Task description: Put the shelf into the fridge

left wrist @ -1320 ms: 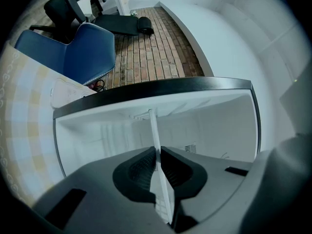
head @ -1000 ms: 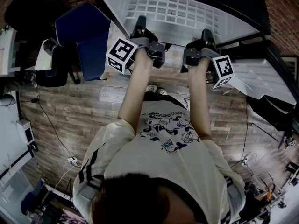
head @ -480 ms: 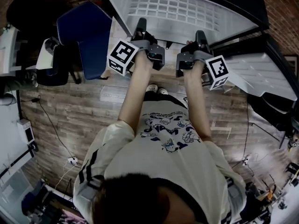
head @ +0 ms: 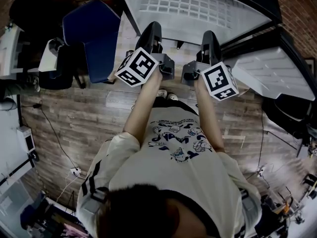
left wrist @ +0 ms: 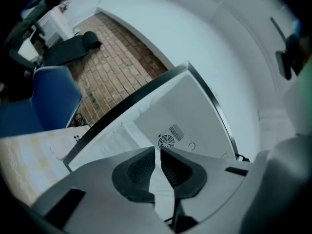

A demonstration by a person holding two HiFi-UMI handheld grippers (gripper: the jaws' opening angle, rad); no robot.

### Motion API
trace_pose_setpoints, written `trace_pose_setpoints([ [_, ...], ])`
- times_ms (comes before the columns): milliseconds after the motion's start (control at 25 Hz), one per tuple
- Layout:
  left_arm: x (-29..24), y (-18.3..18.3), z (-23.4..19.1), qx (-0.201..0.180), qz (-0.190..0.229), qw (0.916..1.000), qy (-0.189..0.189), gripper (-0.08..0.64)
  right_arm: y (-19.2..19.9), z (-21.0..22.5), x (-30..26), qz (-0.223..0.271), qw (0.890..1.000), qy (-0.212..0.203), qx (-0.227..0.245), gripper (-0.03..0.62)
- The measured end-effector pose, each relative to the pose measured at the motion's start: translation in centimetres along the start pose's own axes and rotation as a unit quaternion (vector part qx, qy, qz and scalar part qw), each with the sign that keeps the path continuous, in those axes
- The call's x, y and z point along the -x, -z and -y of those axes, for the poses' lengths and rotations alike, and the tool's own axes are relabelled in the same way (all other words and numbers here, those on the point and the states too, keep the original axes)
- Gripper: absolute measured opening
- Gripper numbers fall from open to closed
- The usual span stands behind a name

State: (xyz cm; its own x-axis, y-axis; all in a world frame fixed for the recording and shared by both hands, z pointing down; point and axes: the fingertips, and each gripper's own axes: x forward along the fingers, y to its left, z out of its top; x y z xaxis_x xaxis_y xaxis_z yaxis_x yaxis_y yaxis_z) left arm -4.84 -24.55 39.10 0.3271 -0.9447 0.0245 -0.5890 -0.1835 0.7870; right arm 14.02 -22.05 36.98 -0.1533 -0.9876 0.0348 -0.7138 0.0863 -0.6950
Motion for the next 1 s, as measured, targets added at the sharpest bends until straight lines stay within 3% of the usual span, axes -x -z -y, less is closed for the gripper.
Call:
trace_pose_setpoints([
  [200,1.5,0.2,1.8,-0.151,-0.003,0.9885,0.004,0.041,0.6,-1.5,1.5,-0.005,0.989,-0.015,0.146,0.048],
  [320,2.5,0.6,2.6,-0.226,-0.004,0.9741,0.004,0.039,0.9,-1.7,2.3,-0.009,0.980,-0.008,0.199,0.048],
  [520,4.1,1.5,3.8,-0.330,-0.002,0.9440,0.000,0.035,1.4,-1.6,3.8,-0.006,0.969,0.004,0.249,0.046],
  [680,4.7,2.2,4.4,-0.362,0.001,0.9323,0.002,0.036,1.5,-1.7,4.5,0.000,0.964,0.006,0.264,0.046],
  [1000,5.7,2.1,5.1,-0.387,0.008,0.9218,0.003,0.035,1.4,-2.4,5.7,0.008,0.958,0.009,0.286,0.046],
])
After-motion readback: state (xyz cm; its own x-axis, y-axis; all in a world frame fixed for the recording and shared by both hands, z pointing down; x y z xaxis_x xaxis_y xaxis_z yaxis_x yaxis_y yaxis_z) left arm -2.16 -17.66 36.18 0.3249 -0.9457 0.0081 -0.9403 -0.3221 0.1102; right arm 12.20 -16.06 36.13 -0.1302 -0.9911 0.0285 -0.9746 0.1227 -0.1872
